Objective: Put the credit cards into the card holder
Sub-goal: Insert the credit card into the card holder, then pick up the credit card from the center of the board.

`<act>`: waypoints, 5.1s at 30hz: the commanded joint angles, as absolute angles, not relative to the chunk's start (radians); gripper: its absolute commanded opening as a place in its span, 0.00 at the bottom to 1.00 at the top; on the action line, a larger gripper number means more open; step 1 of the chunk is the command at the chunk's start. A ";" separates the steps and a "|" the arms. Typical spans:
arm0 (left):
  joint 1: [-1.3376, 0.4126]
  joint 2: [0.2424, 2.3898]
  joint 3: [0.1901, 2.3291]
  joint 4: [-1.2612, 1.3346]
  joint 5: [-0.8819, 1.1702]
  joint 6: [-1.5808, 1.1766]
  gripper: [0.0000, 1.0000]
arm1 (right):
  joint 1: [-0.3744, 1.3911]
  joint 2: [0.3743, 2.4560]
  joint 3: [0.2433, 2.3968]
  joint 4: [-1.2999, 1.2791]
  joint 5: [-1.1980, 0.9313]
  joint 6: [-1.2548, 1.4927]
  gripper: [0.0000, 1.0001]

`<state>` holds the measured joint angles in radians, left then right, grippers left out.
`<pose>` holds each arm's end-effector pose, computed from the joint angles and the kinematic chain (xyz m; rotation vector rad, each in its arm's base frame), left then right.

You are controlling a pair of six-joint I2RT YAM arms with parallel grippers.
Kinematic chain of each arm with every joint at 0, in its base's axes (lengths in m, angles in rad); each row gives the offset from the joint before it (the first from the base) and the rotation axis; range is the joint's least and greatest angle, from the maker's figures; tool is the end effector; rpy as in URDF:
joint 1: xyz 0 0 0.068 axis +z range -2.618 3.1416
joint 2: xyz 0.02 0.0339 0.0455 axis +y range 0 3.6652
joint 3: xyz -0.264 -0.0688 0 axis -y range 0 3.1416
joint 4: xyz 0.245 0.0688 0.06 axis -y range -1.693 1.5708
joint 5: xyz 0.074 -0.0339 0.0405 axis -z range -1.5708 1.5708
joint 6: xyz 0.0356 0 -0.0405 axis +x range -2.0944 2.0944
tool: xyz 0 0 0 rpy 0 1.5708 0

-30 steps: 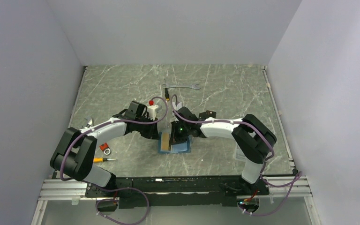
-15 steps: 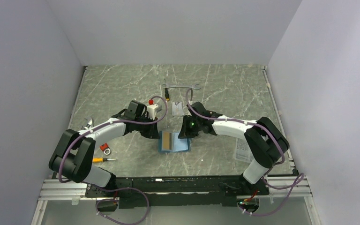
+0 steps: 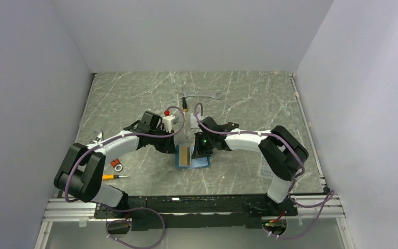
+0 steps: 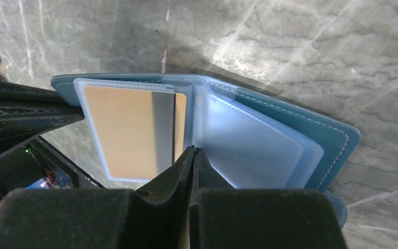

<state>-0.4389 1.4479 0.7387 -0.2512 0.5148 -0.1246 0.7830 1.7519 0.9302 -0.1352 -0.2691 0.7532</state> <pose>0.2395 -0.1318 0.1755 0.6109 2.4975 -0.8724 0.2348 0.2471 0.1461 -0.1590 2.7481 0.8734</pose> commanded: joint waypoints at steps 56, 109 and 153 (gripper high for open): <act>-0.413 1.618 1.373 -0.615 0.527 0.133 0.76 | 0.230 1.548 0.999 -0.401 -0.096 0.657 0.65; -0.381 2.274 1.653 -0.468 0.500 -0.209 0.28 | 0.353 2.142 1.343 0.021 -0.485 0.775 0.45; -0.310 2.167 1.529 -0.298 0.750 -0.266 0.08 | 0.415 2.013 1.178 0.182 -0.586 0.832 0.38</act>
<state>-0.3111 2.2318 1.5242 -0.2970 0.7673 -0.2951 0.4030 1.9831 1.1332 0.1474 -0.5575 0.8230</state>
